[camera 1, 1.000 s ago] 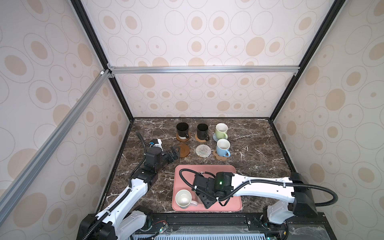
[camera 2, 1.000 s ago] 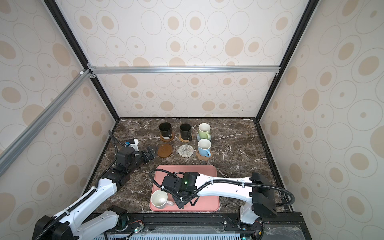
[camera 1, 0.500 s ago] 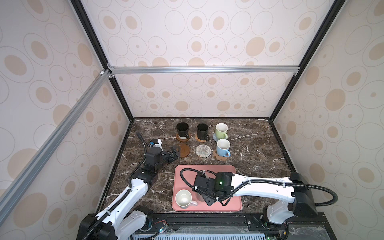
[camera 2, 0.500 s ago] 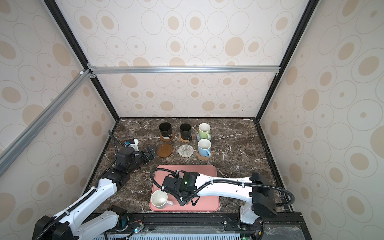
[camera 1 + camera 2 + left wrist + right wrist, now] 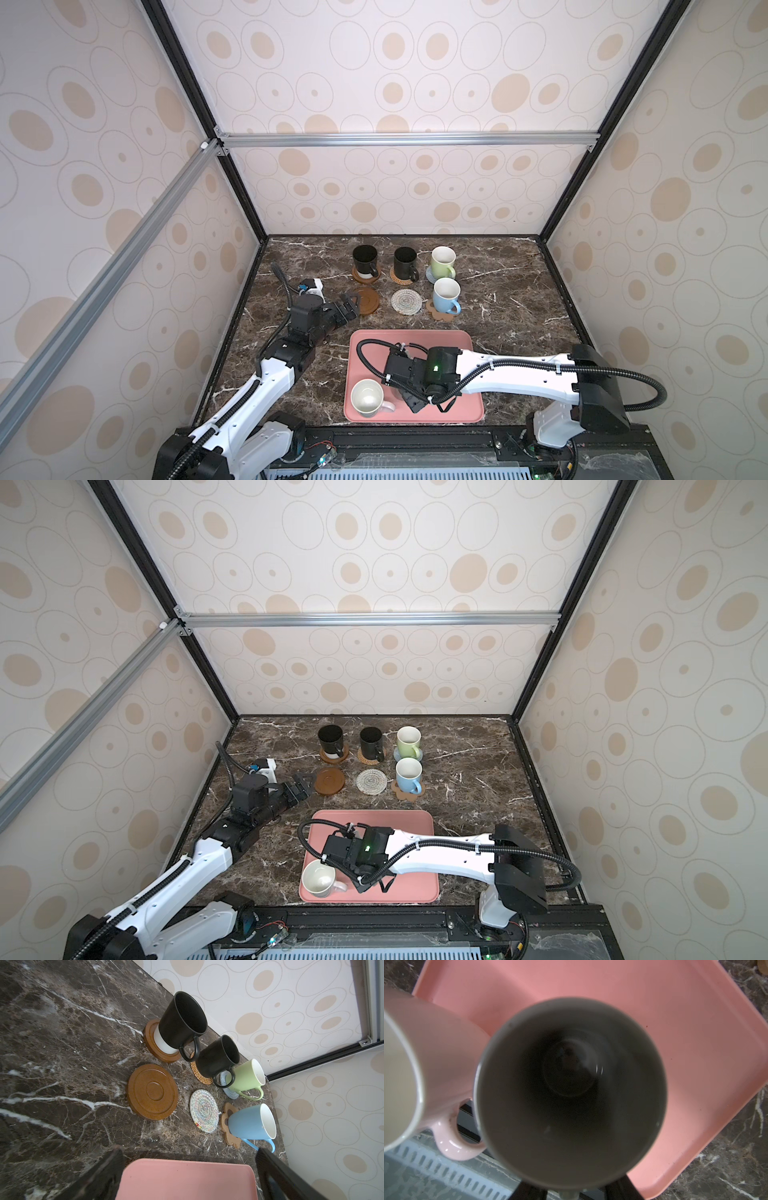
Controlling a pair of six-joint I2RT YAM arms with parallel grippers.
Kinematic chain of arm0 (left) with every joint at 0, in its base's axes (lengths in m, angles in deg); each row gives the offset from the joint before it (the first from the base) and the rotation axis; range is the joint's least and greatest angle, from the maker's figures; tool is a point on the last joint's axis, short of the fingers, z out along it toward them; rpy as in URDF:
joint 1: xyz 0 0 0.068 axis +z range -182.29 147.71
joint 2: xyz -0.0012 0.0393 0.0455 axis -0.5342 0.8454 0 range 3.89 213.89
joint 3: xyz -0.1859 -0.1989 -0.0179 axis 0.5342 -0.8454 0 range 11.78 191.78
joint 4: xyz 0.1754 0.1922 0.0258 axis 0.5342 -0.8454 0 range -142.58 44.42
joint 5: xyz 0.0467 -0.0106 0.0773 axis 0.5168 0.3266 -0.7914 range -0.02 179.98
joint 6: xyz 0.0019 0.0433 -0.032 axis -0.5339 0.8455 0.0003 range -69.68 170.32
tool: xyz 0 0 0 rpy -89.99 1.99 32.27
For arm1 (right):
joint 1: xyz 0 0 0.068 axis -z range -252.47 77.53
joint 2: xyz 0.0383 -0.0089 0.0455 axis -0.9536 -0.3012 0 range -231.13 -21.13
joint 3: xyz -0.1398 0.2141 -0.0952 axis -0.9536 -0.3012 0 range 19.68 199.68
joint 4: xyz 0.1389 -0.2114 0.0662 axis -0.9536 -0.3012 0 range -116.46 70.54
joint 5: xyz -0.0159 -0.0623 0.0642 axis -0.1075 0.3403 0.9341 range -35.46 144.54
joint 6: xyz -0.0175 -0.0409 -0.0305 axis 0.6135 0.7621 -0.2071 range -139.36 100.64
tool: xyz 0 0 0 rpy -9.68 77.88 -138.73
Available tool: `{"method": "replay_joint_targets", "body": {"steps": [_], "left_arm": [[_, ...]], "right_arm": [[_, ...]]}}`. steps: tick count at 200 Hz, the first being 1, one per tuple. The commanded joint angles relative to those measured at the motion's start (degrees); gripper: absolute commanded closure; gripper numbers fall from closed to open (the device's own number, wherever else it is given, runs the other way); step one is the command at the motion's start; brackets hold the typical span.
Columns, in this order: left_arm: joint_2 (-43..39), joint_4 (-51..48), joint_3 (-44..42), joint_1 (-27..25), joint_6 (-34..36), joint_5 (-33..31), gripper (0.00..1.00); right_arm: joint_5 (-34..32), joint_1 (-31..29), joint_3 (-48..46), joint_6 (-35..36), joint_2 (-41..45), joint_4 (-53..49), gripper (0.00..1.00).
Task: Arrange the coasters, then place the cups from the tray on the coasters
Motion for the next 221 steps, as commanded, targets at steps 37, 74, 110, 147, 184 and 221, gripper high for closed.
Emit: {"method": "replay_joint_targets", "body": {"steps": [37, 74, 110, 147, 184, 221], "left_arm": [[0.08, 0.75, 1.08, 0.46, -0.80, 0.01, 0.00], [0.18, 0.78, 1.08, 0.46, -0.94, 0.18, 0.00], [-0.15, 0.66, 0.99, 0.46, -0.96, 0.03, 0.00], [-0.35, 0.50, 1.08, 0.46, -0.71, -0.17, 0.00], [-0.44, 0.62, 1.26, 0.46, -0.64, -0.26, 0.00], [-0.77, 0.16, 1.19, 0.46, -0.57, -0.34, 0.00]], "right_arm": [[-2.48, -0.34, -0.89, 1.13, -1.81, 1.31, 0.61], [-2.64, -0.35, -0.89, 2.23, -2.92, 1.94, 0.64], [-3.58, -0.33, -1.07, 3.24, -3.55, 2.36, 0.68], [-3.84, -0.37, -1.29, 3.97, -3.77, 3.07, 0.76], [-4.29, -0.31, -1.42, 4.35, -3.39, 3.51, 0.83], [-4.75, -0.31, -2.16, 4.32, -1.95, 4.20, 0.86]]}}
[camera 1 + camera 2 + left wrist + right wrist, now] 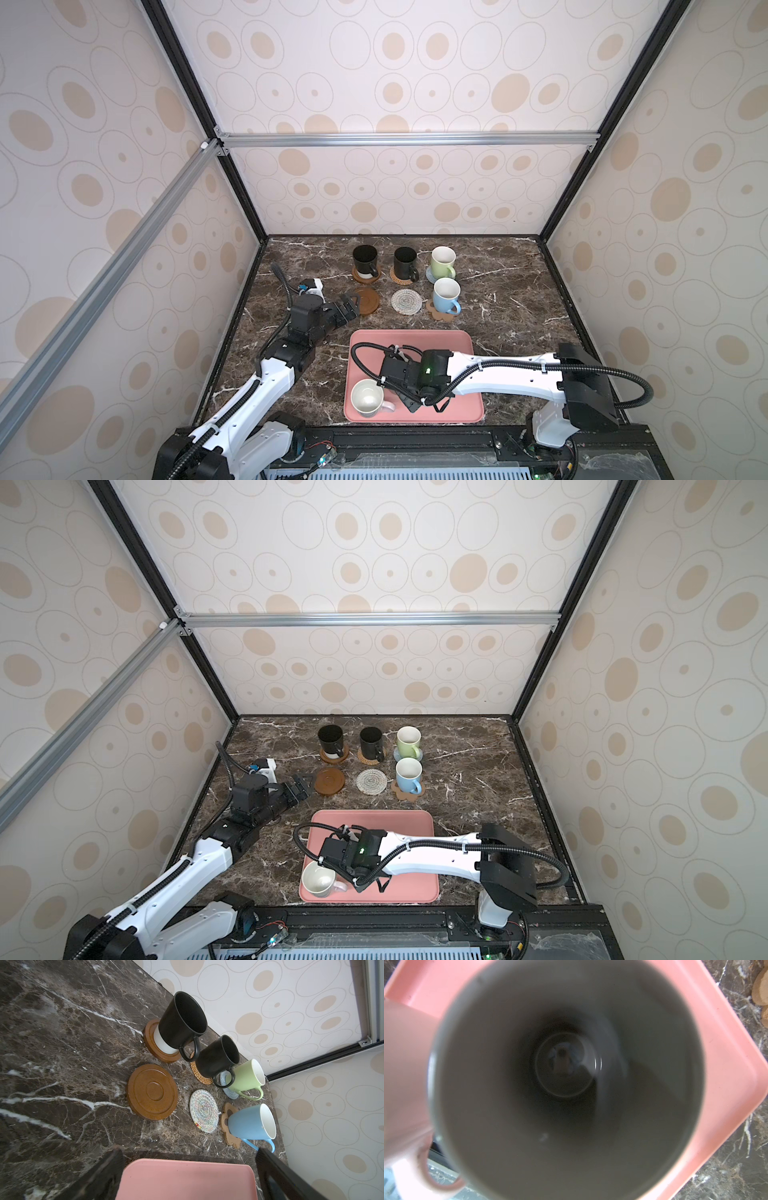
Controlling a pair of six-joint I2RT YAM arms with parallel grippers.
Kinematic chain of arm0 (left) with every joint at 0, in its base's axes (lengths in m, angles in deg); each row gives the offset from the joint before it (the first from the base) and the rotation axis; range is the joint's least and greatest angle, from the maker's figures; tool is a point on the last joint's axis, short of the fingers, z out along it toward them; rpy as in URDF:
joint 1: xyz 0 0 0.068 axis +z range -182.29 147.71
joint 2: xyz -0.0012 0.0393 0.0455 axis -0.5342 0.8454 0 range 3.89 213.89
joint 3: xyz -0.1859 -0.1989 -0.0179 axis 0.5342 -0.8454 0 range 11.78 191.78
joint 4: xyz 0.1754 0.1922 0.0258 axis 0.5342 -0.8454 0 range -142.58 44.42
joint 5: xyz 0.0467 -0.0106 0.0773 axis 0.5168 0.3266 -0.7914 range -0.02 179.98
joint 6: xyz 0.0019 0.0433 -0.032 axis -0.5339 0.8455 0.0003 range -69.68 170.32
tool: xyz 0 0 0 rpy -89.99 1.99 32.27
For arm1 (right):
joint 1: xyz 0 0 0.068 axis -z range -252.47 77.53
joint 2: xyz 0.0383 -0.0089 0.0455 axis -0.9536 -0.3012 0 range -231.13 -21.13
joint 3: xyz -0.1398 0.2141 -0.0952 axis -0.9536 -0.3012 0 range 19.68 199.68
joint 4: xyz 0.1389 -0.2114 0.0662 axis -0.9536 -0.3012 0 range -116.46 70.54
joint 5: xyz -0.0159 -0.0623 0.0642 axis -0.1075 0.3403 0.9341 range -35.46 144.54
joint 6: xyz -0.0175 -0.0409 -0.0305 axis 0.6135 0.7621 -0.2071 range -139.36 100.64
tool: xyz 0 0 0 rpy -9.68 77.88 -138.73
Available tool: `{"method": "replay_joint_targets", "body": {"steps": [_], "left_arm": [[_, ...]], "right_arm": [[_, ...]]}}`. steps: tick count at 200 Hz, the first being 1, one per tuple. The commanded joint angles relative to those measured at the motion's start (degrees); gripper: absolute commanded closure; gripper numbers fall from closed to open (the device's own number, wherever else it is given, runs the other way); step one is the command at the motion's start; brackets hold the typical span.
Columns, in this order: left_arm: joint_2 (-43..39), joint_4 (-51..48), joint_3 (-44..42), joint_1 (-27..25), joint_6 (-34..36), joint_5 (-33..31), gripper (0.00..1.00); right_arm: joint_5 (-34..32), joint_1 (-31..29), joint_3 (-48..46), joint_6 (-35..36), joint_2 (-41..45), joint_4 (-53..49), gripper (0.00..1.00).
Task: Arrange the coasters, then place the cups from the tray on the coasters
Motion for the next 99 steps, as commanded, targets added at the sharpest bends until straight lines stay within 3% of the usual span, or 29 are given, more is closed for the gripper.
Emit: {"method": "replay_joint_targets", "body": {"steps": [1, 99], "left_arm": [[-0.80, 0.12, 1.14, 0.46, -0.54, -0.37, 0.00], [-1.90, -0.43, 1.00, 0.46, -0.44, -1.04, 0.00]], "right_arm": [[-1.66, -0.35, -1.29, -0.09, 1.01, 0.49, 0.85], [-4.30, 0.14, -1.01, 0.24, 4.35, -0.28, 0.86]]}}
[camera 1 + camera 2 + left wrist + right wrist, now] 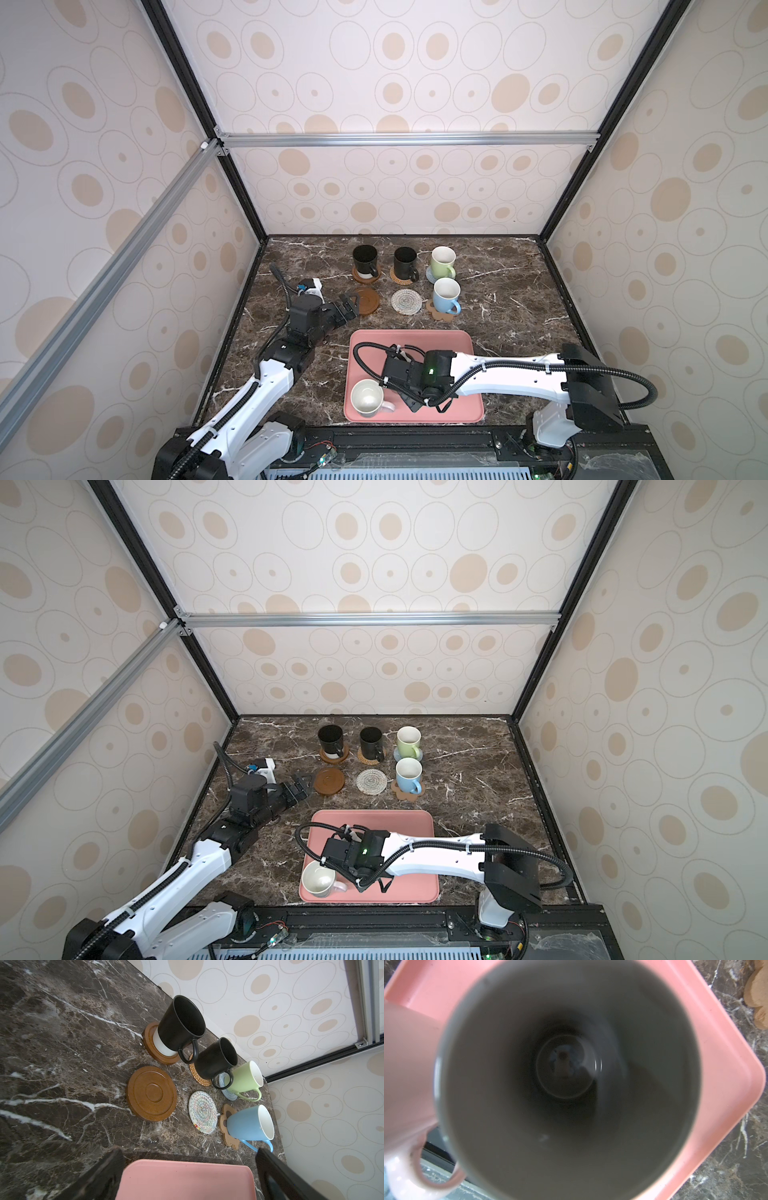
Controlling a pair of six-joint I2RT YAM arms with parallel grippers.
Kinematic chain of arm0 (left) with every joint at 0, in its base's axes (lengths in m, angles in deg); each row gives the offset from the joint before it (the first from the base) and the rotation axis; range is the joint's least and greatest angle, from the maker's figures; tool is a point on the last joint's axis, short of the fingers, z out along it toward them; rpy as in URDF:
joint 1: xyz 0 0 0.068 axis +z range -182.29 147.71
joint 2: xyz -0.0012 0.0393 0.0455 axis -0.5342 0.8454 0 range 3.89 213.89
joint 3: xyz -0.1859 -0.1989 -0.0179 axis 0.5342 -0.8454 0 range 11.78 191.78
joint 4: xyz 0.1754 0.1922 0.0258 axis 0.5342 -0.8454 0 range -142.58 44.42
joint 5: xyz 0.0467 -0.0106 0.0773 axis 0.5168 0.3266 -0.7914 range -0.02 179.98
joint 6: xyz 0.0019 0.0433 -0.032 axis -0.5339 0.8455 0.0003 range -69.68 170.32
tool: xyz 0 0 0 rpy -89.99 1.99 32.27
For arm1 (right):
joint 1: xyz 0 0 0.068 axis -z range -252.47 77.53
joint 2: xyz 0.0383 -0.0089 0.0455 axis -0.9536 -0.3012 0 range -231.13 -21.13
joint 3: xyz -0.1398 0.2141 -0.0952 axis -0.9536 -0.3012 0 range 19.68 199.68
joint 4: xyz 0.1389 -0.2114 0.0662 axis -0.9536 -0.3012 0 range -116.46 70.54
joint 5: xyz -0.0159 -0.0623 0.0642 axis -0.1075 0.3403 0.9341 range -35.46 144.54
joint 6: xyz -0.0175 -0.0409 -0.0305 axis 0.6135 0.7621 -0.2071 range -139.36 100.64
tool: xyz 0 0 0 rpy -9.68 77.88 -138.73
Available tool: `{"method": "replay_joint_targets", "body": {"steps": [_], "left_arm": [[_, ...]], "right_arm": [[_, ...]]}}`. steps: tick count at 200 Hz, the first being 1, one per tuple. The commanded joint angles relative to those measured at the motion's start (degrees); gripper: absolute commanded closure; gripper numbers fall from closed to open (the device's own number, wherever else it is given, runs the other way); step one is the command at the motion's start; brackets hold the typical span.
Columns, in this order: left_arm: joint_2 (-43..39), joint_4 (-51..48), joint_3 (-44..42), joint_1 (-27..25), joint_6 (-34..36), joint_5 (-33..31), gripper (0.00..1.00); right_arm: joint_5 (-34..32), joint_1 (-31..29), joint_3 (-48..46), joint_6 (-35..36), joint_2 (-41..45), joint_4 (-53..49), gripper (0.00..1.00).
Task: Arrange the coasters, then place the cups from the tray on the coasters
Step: 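Close the right gripper on the grey mug and lift it off the tray, then carry the grey mug with the right gripper toward the round woven coaster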
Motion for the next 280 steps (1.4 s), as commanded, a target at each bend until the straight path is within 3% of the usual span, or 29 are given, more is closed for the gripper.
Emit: {"method": "replay_joint_targets", "body": {"steps": [1, 120, 280], "left_arm": [[-0.96, -0.18, 1.00, 0.46, -0.41, -0.68, 0.00], [-1.21, -0.02, 0.73, 0.46, -0.59, -0.66, 0.00], [-2.00, -0.05, 0.64, 0.46, -0.63, -0.64, 0.00]], "right_arm": [[-3.29, 0.07, 0.17, 0.03, 2.94, -0.81, 0.86], [-2.89, 4.25, 0.32, 1.77, 6.35, -0.33, 0.86], [-1.28, 16.54, 6.56, 10.28, 3.94, 2.46, 0.87]]}}
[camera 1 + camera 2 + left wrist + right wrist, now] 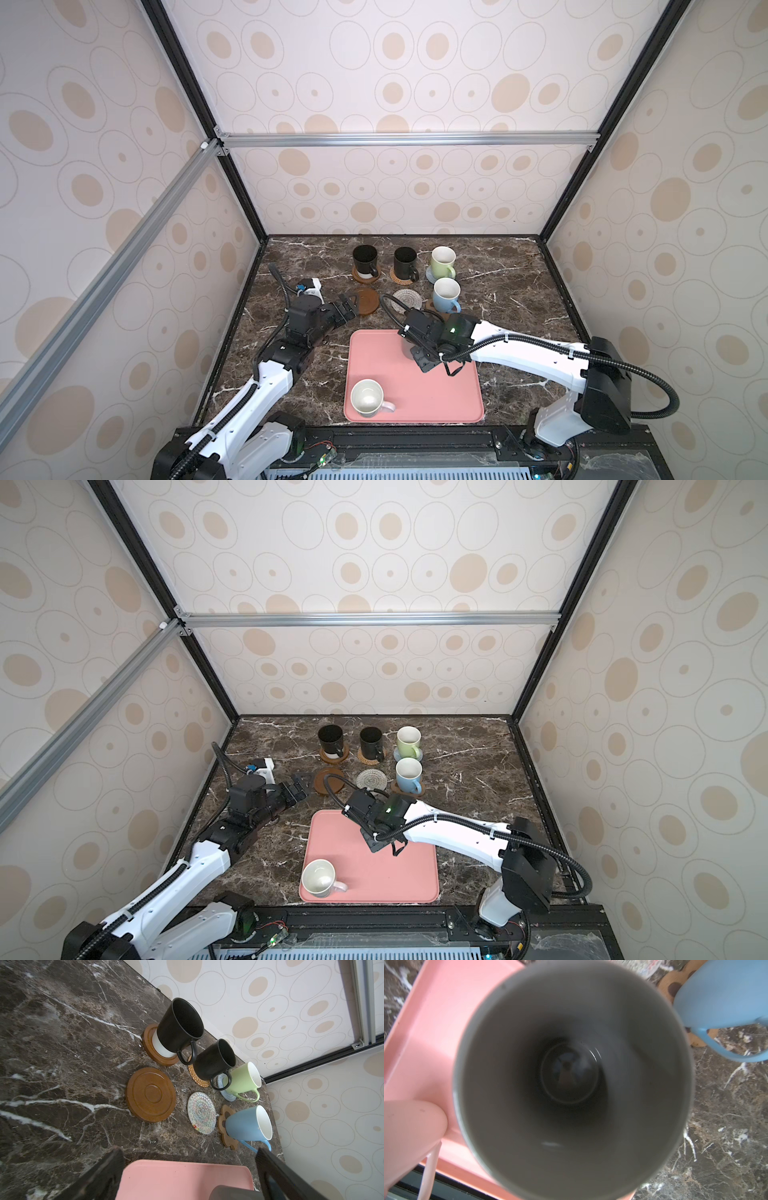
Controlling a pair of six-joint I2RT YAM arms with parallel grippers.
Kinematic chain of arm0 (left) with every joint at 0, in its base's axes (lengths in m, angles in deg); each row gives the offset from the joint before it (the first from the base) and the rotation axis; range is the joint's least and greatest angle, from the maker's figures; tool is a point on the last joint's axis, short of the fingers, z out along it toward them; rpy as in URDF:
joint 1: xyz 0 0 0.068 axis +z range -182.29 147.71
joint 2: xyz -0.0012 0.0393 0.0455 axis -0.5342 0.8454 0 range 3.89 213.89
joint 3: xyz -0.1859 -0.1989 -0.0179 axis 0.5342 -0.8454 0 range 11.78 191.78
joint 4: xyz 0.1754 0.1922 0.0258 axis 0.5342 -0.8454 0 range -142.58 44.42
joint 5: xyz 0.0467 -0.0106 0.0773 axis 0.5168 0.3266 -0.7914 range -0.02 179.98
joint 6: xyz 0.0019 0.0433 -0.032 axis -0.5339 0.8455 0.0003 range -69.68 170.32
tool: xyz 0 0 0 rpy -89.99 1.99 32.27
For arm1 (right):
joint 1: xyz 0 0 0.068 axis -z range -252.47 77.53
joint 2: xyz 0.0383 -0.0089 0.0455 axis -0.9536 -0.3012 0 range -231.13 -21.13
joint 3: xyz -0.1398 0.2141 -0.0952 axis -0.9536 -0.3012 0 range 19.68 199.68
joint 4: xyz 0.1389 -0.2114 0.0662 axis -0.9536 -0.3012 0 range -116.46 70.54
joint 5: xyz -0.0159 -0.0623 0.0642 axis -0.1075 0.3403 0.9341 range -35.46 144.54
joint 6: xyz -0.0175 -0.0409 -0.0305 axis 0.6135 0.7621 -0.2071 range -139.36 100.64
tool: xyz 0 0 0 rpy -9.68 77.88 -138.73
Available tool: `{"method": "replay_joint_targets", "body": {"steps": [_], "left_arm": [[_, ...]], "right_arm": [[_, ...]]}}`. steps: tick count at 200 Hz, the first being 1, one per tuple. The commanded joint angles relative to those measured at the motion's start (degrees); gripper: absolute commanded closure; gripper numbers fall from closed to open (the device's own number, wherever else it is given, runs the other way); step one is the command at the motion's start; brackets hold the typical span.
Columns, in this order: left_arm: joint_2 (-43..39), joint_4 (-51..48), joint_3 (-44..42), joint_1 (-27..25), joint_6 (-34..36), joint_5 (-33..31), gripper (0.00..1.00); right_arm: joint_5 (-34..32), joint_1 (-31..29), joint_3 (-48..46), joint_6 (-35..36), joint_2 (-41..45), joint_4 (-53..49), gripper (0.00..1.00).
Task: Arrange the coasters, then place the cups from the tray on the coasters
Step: 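Carry the grey mug with the right gripper toward the round woven coaster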
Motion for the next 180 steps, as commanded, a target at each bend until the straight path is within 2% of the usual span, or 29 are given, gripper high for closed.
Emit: {"method": "replay_joint_targets", "body": {"steps": [1, 180], "left_arm": [[-1.12, 0.13, 0.64, 0.46, -0.64, -0.56, 0.00], [-2.84, -0.84, -0.32, 0.47, -0.61, -1.36, 0.00]], "right_arm": [[-1.44, 0.94, 3.40, 2.04, -0.25, 3.08, 0.87], [-0.93, 10.48, 15.18, 10.02, -11.78, 9.23, 0.87]]}}
